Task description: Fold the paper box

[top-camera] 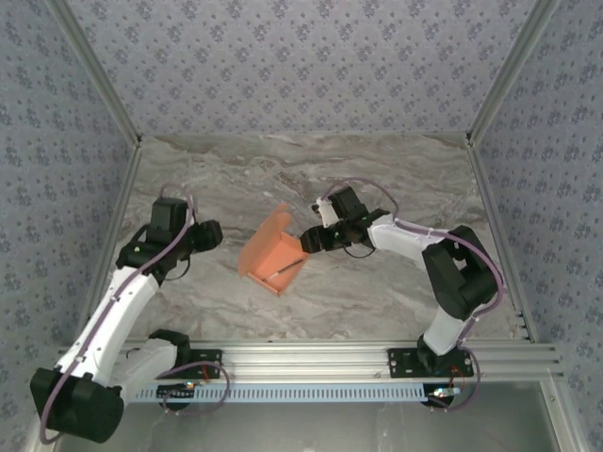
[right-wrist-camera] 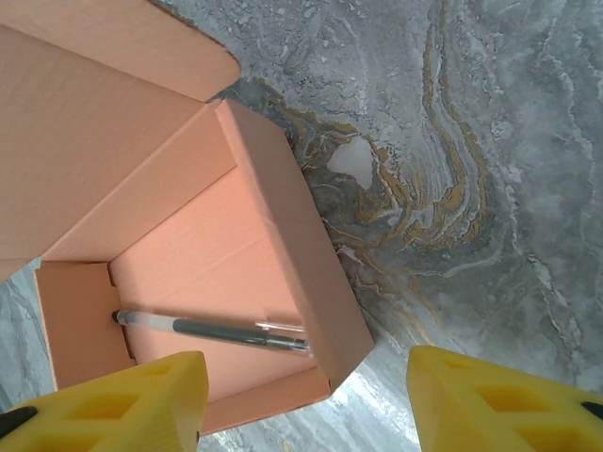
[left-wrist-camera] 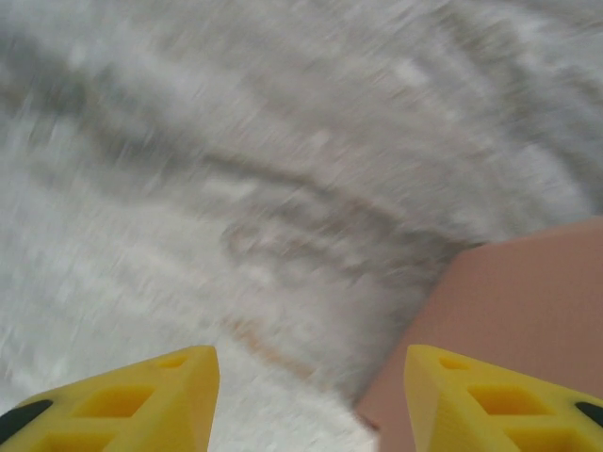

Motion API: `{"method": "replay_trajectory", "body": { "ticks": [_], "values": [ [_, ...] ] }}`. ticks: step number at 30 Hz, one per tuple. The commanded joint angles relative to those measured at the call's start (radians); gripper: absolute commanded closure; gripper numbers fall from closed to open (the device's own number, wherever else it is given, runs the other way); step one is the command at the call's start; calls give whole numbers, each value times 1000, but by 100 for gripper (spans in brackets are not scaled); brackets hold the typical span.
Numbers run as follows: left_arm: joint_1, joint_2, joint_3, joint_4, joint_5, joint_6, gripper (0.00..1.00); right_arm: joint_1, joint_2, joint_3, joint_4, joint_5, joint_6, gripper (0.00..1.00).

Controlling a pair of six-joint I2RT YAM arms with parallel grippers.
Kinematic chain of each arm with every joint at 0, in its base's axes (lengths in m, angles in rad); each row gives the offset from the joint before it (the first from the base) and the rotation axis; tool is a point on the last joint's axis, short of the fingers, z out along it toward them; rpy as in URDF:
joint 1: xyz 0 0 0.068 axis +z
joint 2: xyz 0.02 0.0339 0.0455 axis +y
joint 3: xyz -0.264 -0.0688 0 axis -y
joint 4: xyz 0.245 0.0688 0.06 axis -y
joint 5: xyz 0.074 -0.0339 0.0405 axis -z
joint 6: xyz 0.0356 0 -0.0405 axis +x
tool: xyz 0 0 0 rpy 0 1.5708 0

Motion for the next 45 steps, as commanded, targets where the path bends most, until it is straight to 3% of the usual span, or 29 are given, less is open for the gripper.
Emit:
{"method": "replay_trajectory", "body": {
  "ticks": [1, 6, 12, 16, 29, 45],
  "values": [
    [28, -13, -104, -32, 48, -80, 46, 2, 26, 47, 9, -28, 18, 41],
    [16, 26, -210, 65, 124, -158, 52, 3, 55, 78, 4, -44, 23, 41],
    [5, 59, -291, 111, 128, -165, 61, -7, 55, 83, -16, -24, 10, 41],
    [-32, 113, -308, 165, 202, -178, 64, -15, 57, 87, -18, -24, 9, 41],
    [-55, 232, -346, 338, 340, -211, 67, -6, 84, 119, -47, -19, 10, 41],
    [-84, 338, -300, 469, 363, -243, 66, -30, 46, 113, -98, 20, -15, 41]
  ]
}}
